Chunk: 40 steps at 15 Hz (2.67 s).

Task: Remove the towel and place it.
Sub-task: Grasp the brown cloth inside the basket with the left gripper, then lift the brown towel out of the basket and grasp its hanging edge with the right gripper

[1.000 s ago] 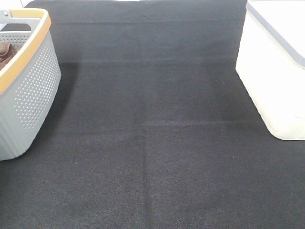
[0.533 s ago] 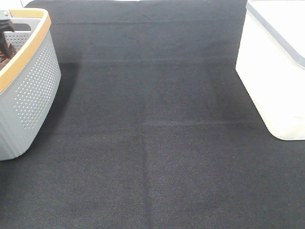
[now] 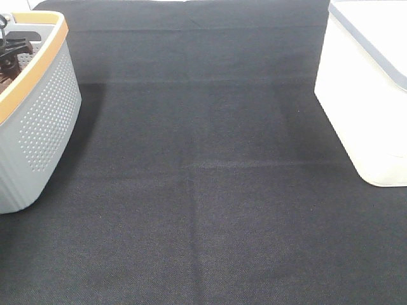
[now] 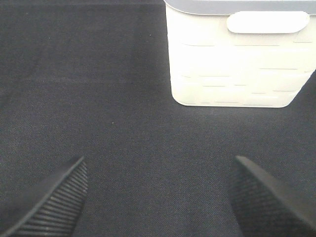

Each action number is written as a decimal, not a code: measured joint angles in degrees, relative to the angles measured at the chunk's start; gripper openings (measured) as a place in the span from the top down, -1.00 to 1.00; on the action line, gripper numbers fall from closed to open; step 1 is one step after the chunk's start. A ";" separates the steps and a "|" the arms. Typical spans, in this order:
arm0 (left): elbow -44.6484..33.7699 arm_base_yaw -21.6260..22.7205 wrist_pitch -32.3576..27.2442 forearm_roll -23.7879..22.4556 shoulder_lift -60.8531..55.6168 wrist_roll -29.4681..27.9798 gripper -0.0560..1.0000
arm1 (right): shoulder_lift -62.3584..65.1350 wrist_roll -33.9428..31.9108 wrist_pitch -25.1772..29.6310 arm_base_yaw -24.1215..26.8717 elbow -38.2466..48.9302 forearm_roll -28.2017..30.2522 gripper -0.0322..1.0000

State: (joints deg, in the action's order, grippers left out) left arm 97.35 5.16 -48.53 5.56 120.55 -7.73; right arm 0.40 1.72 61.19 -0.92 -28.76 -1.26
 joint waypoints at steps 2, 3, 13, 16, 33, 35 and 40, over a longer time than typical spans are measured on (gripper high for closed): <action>1.20 0.00 -0.57 0.00 1.09 0.00 -0.09 | 0.00 0.00 0.00 0.00 0.00 0.00 -0.51; 2.01 0.00 -1.66 0.00 2.06 0.00 -0.08 | 0.00 0.00 0.00 0.00 0.00 0.00 -0.51; 4.70 0.00 -7.85 -4.07 4.01 0.06 0.88 | 0.00 0.00 0.00 0.00 0.00 0.00 -0.51; 5.39 0.00 -8.42 -5.10 4.01 0.06 0.89 | 0.00 0.00 0.00 0.00 0.00 0.00 -0.51; 12.61 0.00 -12.43 0.11 -15.07 5.39 0.89 | 0.00 0.00 0.00 0.00 0.00 -0.06 -0.51; 12.61 0.00 -10.94 4.64 -20.00 7.39 0.89 | 0.00 0.00 0.00 0.00 0.00 -0.06 -0.51; 12.61 0.00 -2.12 17.07 -29.74 11.34 0.89 | 0.00 0.00 0.00 0.00 0.00 -0.06 -0.51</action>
State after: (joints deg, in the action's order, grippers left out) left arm 109.95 5.16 -50.65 22.63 90.81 3.61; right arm 0.40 1.72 61.19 -0.92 -28.76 -1.32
